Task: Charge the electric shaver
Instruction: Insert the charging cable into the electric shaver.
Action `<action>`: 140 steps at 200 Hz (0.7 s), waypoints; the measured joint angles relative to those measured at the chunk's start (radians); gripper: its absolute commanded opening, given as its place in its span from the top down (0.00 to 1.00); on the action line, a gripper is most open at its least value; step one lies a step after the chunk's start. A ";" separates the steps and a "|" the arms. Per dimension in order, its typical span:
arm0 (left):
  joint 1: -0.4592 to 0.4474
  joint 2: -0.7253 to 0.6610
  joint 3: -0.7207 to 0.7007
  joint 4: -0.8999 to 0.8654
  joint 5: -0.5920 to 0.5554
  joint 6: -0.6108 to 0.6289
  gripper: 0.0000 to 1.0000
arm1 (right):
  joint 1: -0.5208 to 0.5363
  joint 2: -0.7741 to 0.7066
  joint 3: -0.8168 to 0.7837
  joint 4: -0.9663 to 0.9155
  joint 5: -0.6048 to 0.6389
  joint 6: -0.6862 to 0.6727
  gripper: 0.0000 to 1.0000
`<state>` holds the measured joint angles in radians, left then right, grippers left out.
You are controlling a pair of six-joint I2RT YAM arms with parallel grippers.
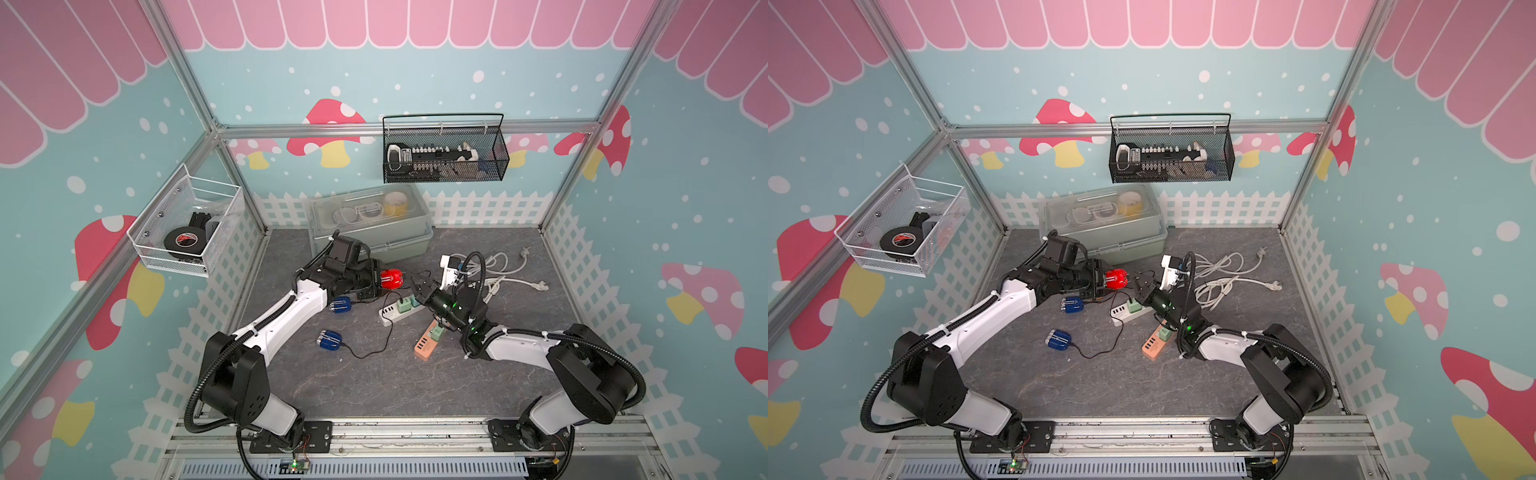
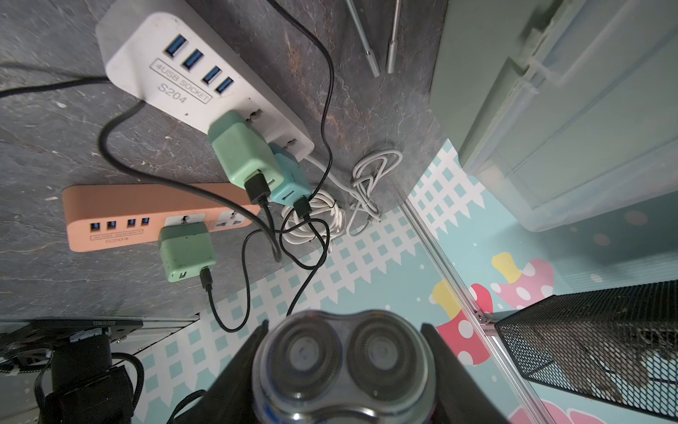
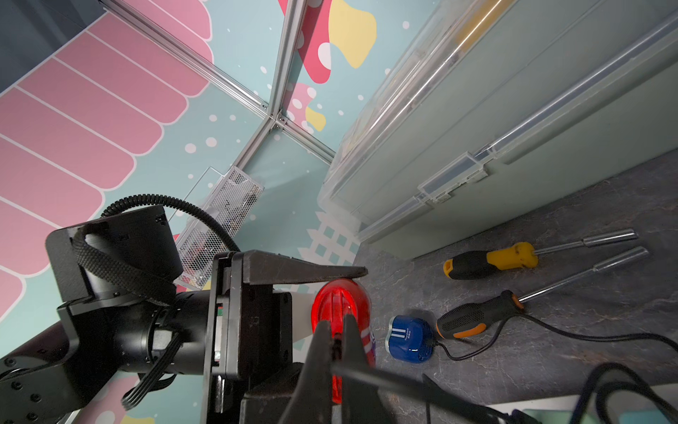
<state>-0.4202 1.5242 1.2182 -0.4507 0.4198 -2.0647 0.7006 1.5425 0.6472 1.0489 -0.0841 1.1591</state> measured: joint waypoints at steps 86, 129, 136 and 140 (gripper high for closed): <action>0.001 0.006 0.000 0.000 0.000 0.000 1.00 | 0.000 0.009 0.000 0.002 0.001 0.001 1.00; 0.005 0.013 0.000 0.002 -0.002 0.000 1.00 | 0.000 0.032 0.007 0.019 0.005 -0.002 1.00; 0.006 0.015 0.000 0.003 -0.005 0.000 1.00 | 0.000 0.037 0.011 0.022 0.005 -0.003 1.00; 0.006 0.016 0.000 0.005 -0.005 0.000 1.00 | 0.000 0.040 0.014 0.022 0.005 -0.003 1.00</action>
<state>-0.4141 1.5398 1.2182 -0.4458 0.4145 -2.0647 0.7002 1.5829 0.6613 1.0710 -0.0788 1.1561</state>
